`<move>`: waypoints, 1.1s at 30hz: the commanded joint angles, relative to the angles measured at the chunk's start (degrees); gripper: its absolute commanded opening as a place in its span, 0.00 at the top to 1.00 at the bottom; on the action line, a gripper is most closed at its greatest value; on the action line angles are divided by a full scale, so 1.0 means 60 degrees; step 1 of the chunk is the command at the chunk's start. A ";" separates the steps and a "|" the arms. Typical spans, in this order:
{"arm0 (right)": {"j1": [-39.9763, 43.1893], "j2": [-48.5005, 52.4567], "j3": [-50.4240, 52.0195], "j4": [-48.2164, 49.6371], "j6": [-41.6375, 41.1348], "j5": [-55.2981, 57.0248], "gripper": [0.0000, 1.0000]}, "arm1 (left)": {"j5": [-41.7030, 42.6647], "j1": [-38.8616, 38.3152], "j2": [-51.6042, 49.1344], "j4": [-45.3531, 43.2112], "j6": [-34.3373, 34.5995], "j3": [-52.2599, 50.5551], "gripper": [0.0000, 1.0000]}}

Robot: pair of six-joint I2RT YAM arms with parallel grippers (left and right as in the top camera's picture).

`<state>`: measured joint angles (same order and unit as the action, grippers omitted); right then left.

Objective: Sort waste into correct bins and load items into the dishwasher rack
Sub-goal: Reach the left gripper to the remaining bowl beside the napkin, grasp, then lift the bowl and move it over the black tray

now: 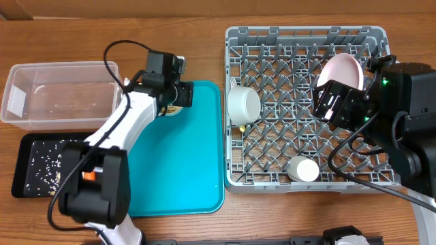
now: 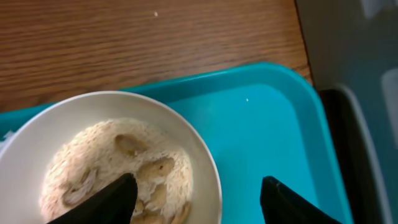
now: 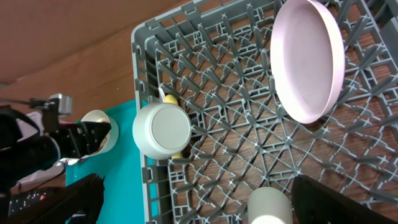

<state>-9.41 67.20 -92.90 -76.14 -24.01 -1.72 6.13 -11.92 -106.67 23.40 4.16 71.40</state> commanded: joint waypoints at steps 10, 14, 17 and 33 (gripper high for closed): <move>0.0025 -0.0033 -0.0098 -0.0073 -0.0040 -0.0015 0.00 | -0.0025 -0.0240 -0.1078 -0.0339 -0.0404 -0.0106 0.70; 0.0025 -0.0033 -0.0098 -0.0131 -0.0040 -0.0015 0.00 | -0.0018 -0.0342 -0.1056 -0.0087 -0.0350 -0.0098 0.93; 0.0025 -0.0033 -0.0098 -0.0131 -0.0040 -0.0015 0.00 | -0.0025 -0.0357 -0.0947 0.0499 0.0273 0.0004 0.96; 0.0025 -0.0033 -0.0098 -0.0120 -0.0040 -0.0011 0.00 | -0.0044 -0.1118 0.2601 0.3293 0.1971 0.0630 0.96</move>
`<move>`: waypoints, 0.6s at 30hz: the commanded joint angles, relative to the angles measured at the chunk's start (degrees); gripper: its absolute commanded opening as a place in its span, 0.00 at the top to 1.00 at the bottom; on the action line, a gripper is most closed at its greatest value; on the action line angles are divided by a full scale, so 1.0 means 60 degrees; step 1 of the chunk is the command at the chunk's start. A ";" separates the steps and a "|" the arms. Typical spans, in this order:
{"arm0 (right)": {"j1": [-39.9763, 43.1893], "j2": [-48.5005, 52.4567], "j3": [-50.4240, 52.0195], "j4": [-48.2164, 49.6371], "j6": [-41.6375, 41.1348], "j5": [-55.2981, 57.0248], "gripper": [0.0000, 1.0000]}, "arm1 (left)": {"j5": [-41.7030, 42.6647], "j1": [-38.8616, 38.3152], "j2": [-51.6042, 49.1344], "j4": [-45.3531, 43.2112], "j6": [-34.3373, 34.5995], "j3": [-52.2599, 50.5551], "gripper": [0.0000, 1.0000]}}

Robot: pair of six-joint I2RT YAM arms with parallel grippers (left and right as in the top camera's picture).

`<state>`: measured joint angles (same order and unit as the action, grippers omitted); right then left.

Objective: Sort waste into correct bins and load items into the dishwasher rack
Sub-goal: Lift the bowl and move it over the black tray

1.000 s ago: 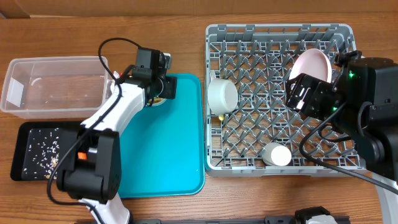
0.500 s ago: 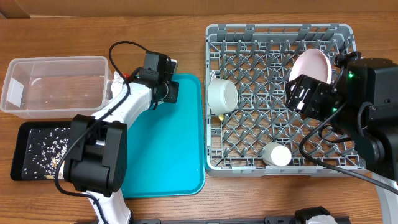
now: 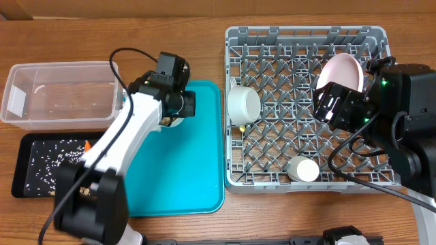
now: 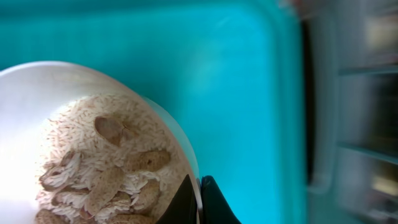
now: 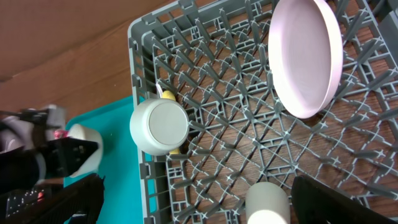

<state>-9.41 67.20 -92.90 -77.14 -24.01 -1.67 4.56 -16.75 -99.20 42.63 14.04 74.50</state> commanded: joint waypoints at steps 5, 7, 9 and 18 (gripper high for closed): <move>0.0025 -0.0033 -0.0098 0.0047 -0.0040 -0.0018 0.00 | 0.0452 -0.0240 0.2834 0.0794 0.1734 0.0113 0.96; 0.0025 -0.0033 -0.0098 0.0044 -0.0036 -0.0018 0.00 | 0.0827 0.0124 0.3235 0.1056 0.2029 0.0113 0.96; 0.0025 -0.0033 -0.0098 0.0040 -0.0029 -0.0015 0.00 | 0.1628 0.0750 0.3559 0.1322 0.2058 0.0113 0.96; 0.0025 -0.0033 -0.0098 0.0044 -0.0004 -0.0015 0.00 | 0.4739 0.5319 0.3872 0.2667 0.0539 -0.0051 0.96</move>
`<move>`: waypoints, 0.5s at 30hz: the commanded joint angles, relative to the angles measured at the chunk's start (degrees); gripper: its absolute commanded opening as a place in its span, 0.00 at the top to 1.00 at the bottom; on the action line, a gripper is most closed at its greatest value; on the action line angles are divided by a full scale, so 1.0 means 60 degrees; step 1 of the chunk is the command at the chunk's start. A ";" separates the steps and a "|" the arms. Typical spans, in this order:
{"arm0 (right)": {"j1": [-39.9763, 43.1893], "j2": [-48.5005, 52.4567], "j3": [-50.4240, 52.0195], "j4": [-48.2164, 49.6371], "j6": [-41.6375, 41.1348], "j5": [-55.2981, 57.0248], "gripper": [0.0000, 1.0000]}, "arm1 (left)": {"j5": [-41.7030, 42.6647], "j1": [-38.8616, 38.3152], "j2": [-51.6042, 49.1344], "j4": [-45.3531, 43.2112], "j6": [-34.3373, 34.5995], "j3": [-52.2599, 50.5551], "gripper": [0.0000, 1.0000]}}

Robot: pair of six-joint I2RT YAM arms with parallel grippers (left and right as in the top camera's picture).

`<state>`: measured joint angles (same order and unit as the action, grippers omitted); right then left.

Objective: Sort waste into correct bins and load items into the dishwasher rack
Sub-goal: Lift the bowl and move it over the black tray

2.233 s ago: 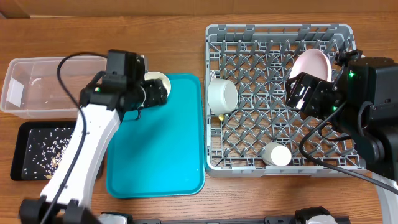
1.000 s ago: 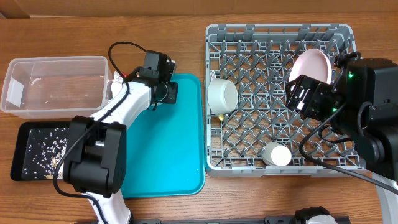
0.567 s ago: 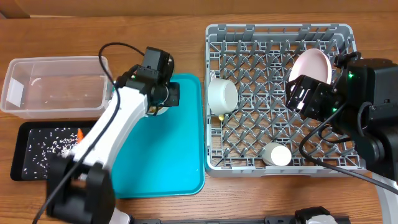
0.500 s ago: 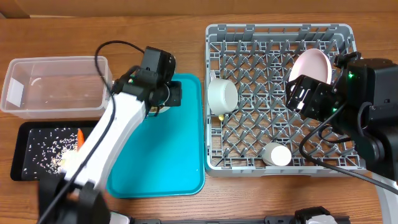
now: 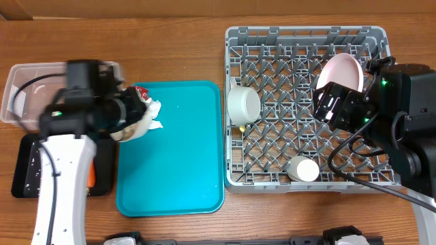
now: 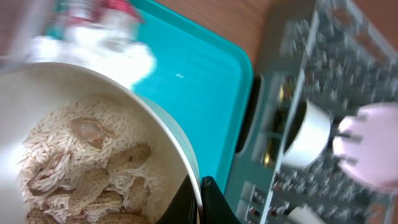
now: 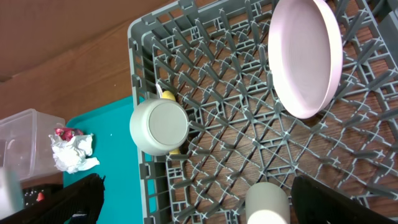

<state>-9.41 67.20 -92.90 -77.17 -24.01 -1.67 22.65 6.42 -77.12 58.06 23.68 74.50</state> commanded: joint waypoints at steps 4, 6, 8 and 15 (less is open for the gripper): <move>0.0025 -0.0033 -0.0098 0.0047 -0.0004 -0.0011 0.00 | 0.3104 0.3322 0.0175 0.0142 -0.2437 -0.0463 0.96; 0.0025 -0.0033 -0.0098 0.0047 -0.0004 -0.0011 0.00 | 0.3636 0.4302 0.0175 -0.0015 -0.2954 -0.0852 0.96; 0.0025 -0.0033 -0.0098 0.0051 -0.0004 -0.0011 0.00 | 0.4346 0.5180 0.0160 -0.0382 -0.3293 -0.1366 0.96; 0.0025 -0.0033 -0.0098 0.0011 0.0040 -0.0011 0.00 | 0.7431 0.7643 -0.0036 -0.2936 -0.3676 -0.3639 0.96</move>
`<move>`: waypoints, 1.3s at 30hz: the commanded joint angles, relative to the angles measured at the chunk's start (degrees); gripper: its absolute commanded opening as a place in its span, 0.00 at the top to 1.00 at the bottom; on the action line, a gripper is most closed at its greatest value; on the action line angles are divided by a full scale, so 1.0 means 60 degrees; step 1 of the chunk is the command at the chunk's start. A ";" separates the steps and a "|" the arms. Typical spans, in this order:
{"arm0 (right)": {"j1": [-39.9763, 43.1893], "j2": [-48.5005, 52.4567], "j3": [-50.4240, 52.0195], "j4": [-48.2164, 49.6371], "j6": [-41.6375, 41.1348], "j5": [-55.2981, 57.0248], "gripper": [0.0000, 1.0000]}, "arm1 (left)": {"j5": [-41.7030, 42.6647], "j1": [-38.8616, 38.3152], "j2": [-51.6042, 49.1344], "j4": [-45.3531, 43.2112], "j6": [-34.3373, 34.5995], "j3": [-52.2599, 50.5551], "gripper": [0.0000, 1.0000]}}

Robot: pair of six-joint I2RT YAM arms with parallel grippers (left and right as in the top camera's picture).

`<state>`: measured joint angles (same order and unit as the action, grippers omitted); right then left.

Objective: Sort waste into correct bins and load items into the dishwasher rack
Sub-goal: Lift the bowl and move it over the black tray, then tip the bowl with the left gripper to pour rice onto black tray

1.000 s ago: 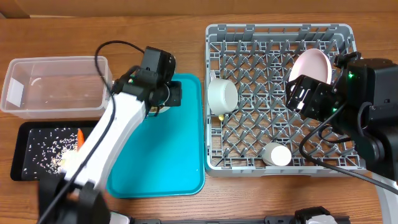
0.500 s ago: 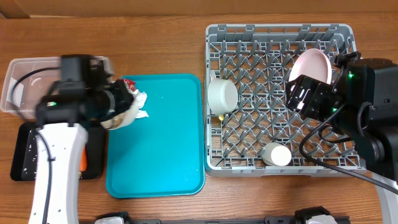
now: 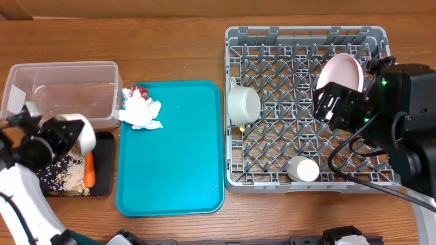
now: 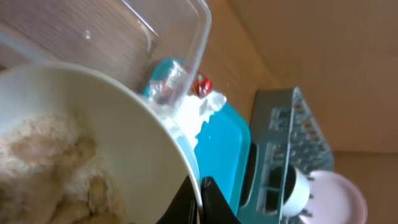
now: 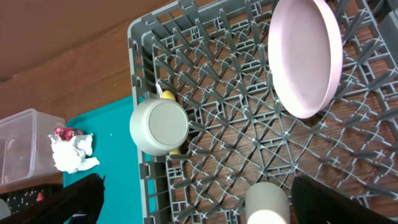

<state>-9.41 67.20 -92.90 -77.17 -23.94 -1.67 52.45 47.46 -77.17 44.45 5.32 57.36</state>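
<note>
My left gripper [image 3: 65, 139] is shut on the rim of a white bowl [image 3: 83, 133], which is tipped over the black tray [image 3: 103, 187] at the far left. In the left wrist view the bowl [image 4: 93, 124] still holds rice and beige lumps, and the fingertips [image 4: 200, 202] pinch its rim. Rice, beige scraps and an orange piece [image 3: 88, 170] lie in the black tray. A crumpled white tissue [image 3: 141, 113] with a red wrapper lies at the teal tray's [image 3: 177, 163] upper left corner. My right gripper [image 5: 199, 205] stands open above the grey rack [image 3: 300, 30].
A clear plastic bin [image 3: 61, 92] stands behind the black tray. The rack holds a pink plate [image 5: 308, 59], a white cup on its side [image 5: 160, 127] with something yellow [image 5: 168, 96] by it, and a second cup [image 5: 267, 202] near the front.
My left gripper has carried the bowl from the teal tray's left edge to over the black tray, where it is now tipped. Beige scraps lie in the tray. The right arm has not moved.
My left gripper was open around the rim of the rice bowl on the teal tray's top left corner. Then it was shut on the rim. Then the bowl was lifted leftward, baring the tissue, and now it is tipped over the black tray. The right gripper stayed open.
</note>
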 commanded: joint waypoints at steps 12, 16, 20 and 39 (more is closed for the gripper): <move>0.0025 -0.0036 -0.0098 -0.0062 0.0058 0.0062 0.00 | 0.5992 0.2929 -0.1144 -0.3049 -0.1923 -0.2426 0.96; 0.0025 -0.0036 -0.0098 -0.0058 0.0058 0.0058 0.00 | 0.6357 0.2965 -0.1628 -0.2998 -0.2193 -0.2448 0.96; 0.0025 -0.0033 -0.0098 -0.0058 0.0055 0.0062 0.00 | 0.6357 0.2973 -0.1708 -0.2903 -0.2331 -0.2448 0.96; 0.0025 -0.0036 -0.0098 -0.0127 0.0055 0.0055 0.00 | 0.5756 0.3224 -0.1749 -0.2441 -0.3920 -0.2488 0.96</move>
<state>-9.41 67.20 -92.90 -77.80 -23.94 -1.52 86.08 66.43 -87.31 29.39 -13.10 42.94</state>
